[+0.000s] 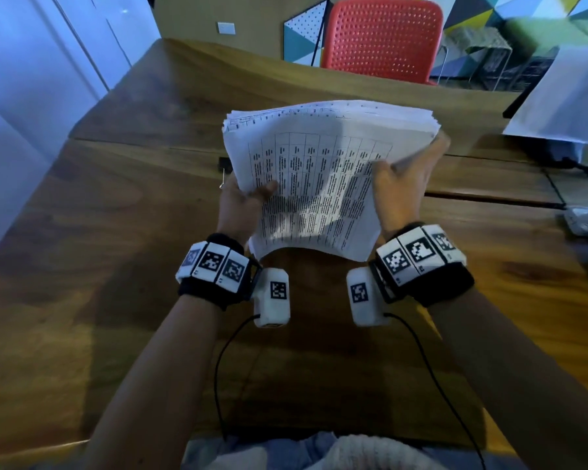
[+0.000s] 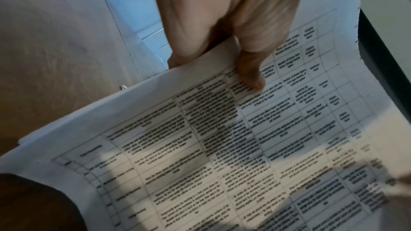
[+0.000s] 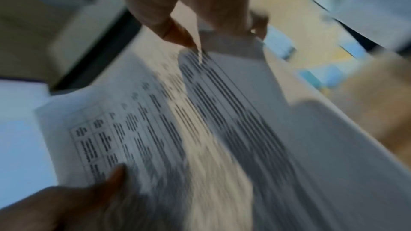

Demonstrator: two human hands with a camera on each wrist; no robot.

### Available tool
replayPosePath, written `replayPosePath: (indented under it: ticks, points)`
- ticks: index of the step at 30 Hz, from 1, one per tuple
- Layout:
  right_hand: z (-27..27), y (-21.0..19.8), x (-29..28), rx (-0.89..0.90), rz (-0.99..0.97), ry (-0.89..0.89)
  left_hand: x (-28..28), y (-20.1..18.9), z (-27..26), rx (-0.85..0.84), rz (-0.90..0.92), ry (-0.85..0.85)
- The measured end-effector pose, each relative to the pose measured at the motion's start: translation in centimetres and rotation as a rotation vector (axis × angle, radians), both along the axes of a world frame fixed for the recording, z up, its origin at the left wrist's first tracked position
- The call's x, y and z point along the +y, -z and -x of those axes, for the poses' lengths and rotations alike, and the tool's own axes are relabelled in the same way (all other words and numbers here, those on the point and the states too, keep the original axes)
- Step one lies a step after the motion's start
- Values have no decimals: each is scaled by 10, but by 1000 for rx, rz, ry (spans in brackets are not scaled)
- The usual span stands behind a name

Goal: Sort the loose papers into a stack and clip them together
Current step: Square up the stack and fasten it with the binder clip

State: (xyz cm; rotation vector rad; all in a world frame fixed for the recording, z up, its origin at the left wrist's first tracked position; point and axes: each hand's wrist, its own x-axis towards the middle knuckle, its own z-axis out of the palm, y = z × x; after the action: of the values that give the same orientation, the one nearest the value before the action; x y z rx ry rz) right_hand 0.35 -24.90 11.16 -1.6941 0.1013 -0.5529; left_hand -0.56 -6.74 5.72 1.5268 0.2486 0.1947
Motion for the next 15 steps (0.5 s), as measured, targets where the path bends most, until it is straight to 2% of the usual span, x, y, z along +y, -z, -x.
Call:
replayPosePath:
  ticks: [1, 3, 5, 6, 7, 9, 12, 15]
  points:
    - [-2, -13, 1, -64, 189, 42, 0, -1, -1, 1, 15, -7]
    - [-7, -42, 8, -93, 720, 27, -1, -2, 0, 1, 27, -11]
    - [-15, -68, 17, -7, 1227, -134, -2, 0, 1, -20, 31, 7]
    - [-19, -76, 22, 30, 1371, -272, -3, 1, 2, -28, 35, 11]
    - [-21, -81, 27, 47, 1430, -407, -2, 2, 3, -26, 38, 7]
    - [-23, -85, 34, 56, 1394, -545, 1, 2, 3, -32, 45, -13]
    - [-20, -79, 41, 5, 1307, -529, 1, 7, 5, -27, 24, -44]
    - [-19, -79, 35, -33, 1168, -468, 1, 23, 10, 27, 95, -83]
